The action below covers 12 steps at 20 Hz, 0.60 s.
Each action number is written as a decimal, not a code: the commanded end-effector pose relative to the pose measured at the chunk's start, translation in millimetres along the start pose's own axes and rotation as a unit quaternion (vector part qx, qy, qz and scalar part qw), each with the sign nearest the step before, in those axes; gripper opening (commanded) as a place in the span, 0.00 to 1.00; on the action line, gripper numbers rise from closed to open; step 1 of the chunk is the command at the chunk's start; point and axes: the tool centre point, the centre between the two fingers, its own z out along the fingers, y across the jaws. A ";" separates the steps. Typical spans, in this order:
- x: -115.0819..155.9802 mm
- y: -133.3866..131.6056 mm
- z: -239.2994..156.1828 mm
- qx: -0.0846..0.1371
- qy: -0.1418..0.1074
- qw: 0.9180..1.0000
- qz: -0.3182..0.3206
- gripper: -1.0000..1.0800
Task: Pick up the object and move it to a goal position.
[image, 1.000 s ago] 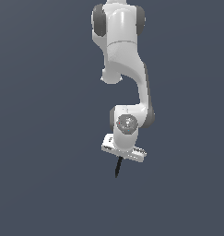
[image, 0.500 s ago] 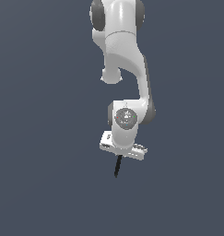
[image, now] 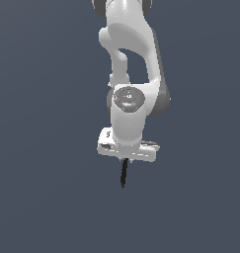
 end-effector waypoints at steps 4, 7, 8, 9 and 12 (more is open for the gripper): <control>12.8 9.8 -68.7 0.007 0.012 0.999 -0.039 0.00; 19.5 14.7 -104.9 0.011 0.018 0.998 -0.060 0.00; 21.7 16.3 -116.8 0.012 0.020 0.998 -0.067 0.00; 23.9 17.9 -128.6 0.013 0.021 0.997 -0.073 0.00; 30.2 22.5 -163.1 0.017 0.027 0.995 -0.093 0.00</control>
